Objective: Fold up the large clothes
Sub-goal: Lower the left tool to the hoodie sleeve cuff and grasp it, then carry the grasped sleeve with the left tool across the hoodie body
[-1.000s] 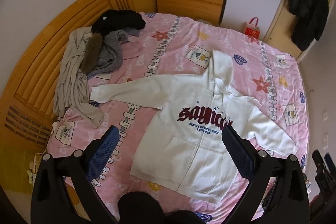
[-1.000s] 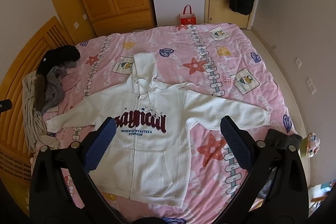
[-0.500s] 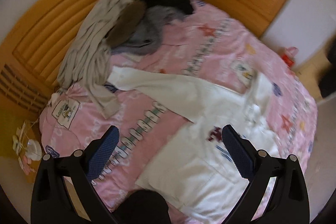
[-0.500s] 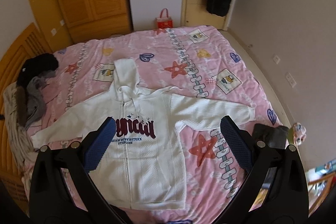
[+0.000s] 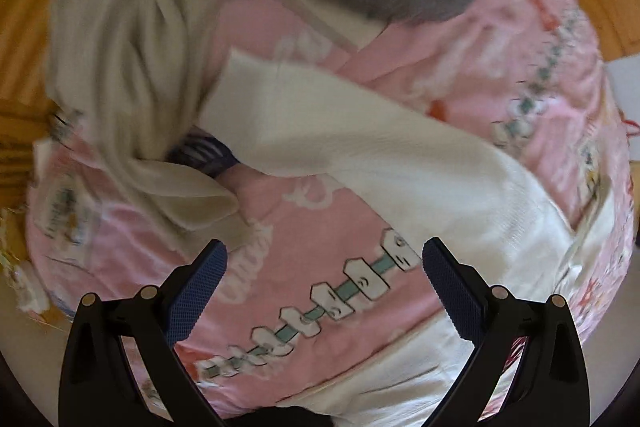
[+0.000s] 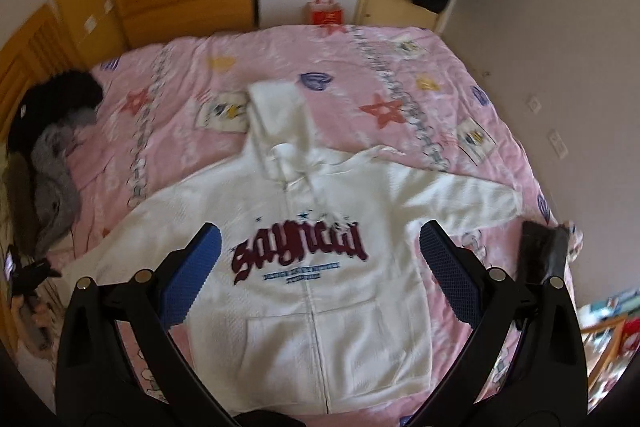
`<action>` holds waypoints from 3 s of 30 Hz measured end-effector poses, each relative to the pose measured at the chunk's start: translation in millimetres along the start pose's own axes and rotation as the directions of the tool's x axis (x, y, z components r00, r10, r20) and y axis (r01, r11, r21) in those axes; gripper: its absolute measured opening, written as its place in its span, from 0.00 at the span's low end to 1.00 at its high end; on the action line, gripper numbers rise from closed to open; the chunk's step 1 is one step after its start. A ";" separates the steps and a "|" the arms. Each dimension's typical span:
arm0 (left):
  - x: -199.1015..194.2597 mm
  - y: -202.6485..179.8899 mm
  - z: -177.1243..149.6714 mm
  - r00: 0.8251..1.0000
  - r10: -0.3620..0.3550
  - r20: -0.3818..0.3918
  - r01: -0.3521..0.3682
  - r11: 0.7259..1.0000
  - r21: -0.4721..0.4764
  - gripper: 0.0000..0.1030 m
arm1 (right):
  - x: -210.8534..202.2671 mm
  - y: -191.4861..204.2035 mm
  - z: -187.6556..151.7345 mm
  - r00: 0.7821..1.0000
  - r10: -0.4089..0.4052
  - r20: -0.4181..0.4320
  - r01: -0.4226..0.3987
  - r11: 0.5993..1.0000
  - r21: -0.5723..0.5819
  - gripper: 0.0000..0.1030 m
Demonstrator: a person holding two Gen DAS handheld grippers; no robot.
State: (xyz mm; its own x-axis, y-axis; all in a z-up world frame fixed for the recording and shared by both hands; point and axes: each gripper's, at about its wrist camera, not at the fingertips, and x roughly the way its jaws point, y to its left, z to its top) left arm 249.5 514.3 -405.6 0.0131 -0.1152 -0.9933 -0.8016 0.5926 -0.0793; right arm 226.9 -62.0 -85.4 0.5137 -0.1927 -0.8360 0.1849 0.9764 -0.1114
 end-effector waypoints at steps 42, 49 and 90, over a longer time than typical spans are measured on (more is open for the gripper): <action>160.3 40.6 51.7 0.995 0.039 -0.088 -0.059 0.970 -0.235 0.59 | 68.2 131.1 -29.6 0.988 0.076 -0.133 -0.102 0.974 -0.204 0.94; 151.1 11.1 49.1 0.995 0.061 -0.084 -0.072 0.987 -0.144 0.17 | 72.3 140.0 -23.8 0.985 0.109 -0.131 -0.135 0.969 -0.205 0.94; 93.2 -584.1 -553.8 0.927 -0.338 0.165 -0.006 0.425 0.905 0.12 | 413.1 -340.8 -130.0 0.958 -0.134 -0.254 0.187 0.962 0.197 0.94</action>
State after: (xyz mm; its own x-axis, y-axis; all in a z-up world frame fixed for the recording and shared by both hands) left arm 387.9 -284.1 -405.0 0.3816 -0.1758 -0.9074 0.2006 0.9741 -0.1044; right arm 267.2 -461.6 -462.7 0.2546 -0.2906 -0.9224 0.4392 0.8845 -0.1575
